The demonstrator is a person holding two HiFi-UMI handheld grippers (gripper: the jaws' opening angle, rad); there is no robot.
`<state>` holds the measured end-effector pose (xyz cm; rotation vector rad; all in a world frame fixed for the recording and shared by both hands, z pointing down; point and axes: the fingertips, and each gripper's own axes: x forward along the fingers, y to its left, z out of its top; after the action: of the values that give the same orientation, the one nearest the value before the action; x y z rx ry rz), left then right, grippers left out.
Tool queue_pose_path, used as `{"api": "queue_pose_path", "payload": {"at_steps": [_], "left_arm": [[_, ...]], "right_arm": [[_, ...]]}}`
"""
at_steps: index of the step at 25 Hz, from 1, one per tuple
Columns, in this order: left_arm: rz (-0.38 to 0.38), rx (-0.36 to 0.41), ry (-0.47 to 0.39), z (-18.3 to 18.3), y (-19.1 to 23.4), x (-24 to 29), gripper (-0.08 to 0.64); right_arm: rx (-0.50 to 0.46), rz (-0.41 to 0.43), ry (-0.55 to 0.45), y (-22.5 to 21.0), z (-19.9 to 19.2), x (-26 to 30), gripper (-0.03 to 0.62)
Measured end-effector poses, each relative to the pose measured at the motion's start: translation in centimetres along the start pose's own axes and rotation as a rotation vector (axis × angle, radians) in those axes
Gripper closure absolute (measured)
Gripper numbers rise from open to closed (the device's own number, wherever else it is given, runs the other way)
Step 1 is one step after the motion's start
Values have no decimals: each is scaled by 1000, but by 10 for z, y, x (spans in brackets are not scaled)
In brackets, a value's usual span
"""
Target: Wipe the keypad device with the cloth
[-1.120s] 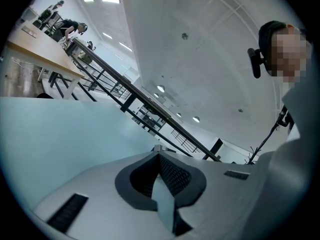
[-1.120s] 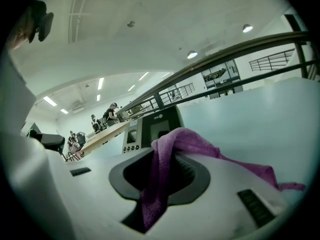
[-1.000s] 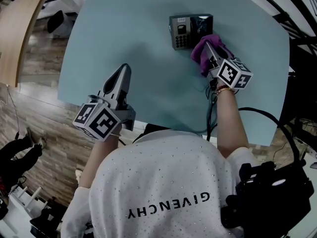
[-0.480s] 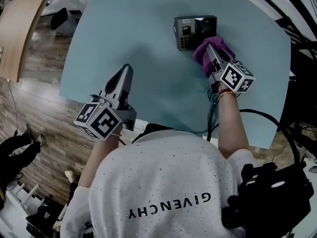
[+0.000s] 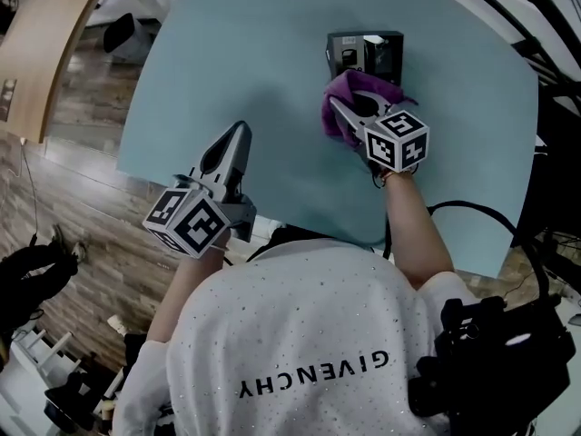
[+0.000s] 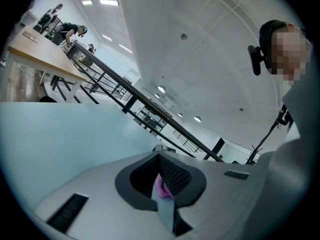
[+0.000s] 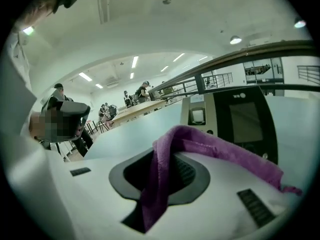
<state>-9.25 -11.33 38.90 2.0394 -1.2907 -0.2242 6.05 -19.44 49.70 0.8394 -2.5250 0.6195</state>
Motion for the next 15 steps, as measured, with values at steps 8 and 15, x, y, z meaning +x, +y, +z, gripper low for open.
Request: {"api": "queue_pose_path", "payload": {"at_steps": [8,15], "left_arm": [[15,-12,-11,2,8,-6,560],[5,-9,-12,5,12,0,560]], "right_arm": [[140,-94,-64,-34,-3,-25,517],[350,-240,-178,-90,-10,-61,517]]}}
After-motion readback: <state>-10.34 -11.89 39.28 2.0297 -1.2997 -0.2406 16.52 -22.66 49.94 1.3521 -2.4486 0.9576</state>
